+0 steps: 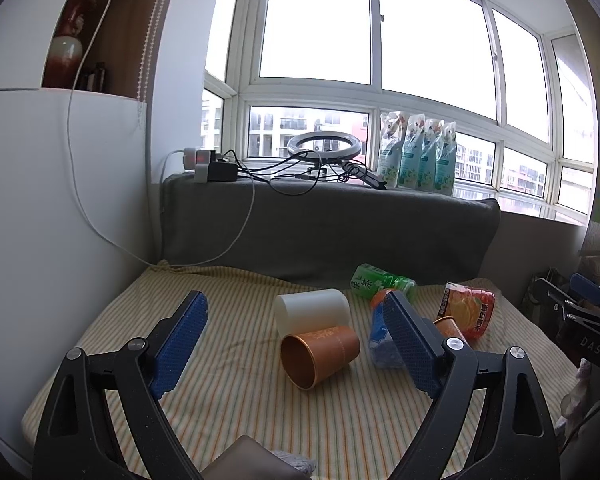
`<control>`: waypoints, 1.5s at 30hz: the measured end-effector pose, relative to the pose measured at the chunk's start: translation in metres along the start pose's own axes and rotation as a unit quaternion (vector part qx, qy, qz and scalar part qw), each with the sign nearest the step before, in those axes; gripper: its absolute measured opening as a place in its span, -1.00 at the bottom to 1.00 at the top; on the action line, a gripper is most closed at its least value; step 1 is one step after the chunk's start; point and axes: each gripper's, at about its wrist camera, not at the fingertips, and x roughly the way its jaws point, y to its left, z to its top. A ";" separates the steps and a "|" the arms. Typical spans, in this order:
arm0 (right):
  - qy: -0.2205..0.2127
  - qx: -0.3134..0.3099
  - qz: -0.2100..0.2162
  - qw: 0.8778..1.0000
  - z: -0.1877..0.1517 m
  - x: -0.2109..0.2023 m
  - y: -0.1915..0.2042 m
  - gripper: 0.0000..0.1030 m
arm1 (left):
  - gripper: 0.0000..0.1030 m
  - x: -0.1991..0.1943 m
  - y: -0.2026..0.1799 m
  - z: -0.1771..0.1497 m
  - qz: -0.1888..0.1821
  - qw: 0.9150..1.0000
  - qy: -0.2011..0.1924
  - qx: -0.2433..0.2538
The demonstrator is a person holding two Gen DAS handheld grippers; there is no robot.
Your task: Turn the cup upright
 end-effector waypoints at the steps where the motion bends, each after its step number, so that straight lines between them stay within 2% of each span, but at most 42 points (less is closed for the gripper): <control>1: 0.000 0.000 0.000 1.000 0.000 0.000 0.000 0.88 | 0.73 0.000 0.000 0.000 0.000 1.000 0.000 0.000; 19: 0.003 -0.005 0.000 1.000 0.001 0.002 0.002 0.88 | 0.73 0.004 0.004 -0.002 0.000 1.000 0.004 -0.004; 27: 0.018 -0.015 0.007 1.000 -0.002 0.026 0.009 0.88 | 0.73 0.010 0.010 -0.007 0.006 1.000 0.014 0.000; 37: 0.114 0.002 0.088 0.990 0.007 0.097 0.013 0.88 | 0.73 0.017 0.022 -0.019 0.019 0.999 0.034 0.003; 45: 0.202 0.038 0.156 0.966 0.012 0.153 0.020 0.88 | 0.73 0.019 0.033 -0.026 0.028 0.999 0.046 -0.002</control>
